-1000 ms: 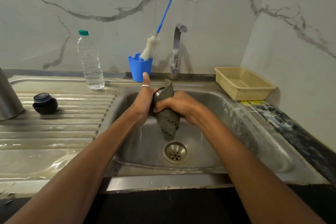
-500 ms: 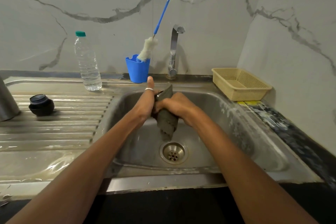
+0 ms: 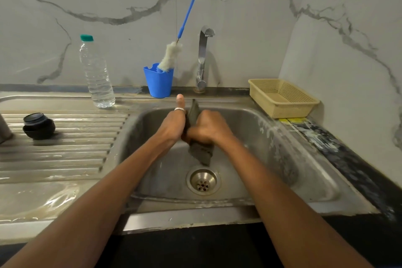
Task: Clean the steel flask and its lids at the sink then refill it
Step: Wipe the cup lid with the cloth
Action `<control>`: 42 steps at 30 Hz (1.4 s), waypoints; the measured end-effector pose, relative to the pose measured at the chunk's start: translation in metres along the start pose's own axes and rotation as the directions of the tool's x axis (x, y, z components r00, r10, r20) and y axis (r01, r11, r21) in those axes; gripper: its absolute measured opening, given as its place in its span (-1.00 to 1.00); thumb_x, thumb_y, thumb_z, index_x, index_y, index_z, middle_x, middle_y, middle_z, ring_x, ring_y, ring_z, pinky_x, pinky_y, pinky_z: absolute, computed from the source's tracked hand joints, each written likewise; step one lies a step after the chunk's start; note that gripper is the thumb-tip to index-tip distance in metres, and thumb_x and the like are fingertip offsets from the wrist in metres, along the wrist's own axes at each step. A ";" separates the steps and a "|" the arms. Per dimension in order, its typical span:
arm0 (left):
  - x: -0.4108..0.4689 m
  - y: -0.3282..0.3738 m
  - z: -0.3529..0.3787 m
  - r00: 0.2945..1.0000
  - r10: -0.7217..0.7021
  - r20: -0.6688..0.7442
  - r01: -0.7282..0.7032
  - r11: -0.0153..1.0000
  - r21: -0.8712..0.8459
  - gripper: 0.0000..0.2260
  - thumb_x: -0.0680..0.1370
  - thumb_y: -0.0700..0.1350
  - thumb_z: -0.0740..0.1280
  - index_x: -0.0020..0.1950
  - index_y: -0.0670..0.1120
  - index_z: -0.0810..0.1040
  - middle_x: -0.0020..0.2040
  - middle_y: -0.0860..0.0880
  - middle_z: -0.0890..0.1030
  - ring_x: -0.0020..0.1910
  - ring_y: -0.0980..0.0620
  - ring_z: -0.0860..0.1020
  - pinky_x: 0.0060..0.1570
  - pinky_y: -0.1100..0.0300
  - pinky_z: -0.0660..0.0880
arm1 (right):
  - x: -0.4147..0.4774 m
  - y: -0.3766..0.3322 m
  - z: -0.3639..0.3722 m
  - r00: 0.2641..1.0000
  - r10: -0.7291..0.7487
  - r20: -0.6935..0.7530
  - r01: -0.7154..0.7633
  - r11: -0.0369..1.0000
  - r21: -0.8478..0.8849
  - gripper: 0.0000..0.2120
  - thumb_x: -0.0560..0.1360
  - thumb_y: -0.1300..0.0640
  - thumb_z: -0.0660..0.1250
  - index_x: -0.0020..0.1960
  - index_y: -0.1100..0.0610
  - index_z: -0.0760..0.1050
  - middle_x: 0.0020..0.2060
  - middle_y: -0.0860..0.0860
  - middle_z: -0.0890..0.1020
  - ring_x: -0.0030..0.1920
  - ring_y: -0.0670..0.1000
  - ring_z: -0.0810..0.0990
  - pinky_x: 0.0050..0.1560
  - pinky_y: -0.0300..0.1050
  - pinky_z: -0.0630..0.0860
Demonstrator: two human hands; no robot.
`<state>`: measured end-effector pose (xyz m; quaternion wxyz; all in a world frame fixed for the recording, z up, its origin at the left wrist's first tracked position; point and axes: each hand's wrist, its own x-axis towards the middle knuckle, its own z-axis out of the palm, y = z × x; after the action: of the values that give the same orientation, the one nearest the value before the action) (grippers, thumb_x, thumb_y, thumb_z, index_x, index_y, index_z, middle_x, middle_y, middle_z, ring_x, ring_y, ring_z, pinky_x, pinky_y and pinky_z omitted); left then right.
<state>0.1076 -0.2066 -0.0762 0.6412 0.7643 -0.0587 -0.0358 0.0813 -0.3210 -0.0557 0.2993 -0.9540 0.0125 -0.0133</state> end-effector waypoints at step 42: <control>-0.007 0.009 -0.016 0.985 -0.133 0.111 0.168 0.894 -0.416 -0.44 0.64 0.33 0.14 0.01 -0.13 0.64 -0.10 -0.13 0.72 -0.10 -0.03 0.70 -0.07 0.05 0.60 | -0.003 0.003 -0.022 0.883 -0.186 0.431 -0.153 0.754 0.639 -0.66 0.43 0.20 0.55 0.16 0.26 0.63 0.03 0.17 0.73 0.04 0.11 0.72 0.11 -0.03 0.66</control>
<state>0.1021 -0.1914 -0.0644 0.7841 0.6072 -0.0157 -0.1275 0.0775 -0.3359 -0.0400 0.6082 -0.7614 -0.0746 0.2115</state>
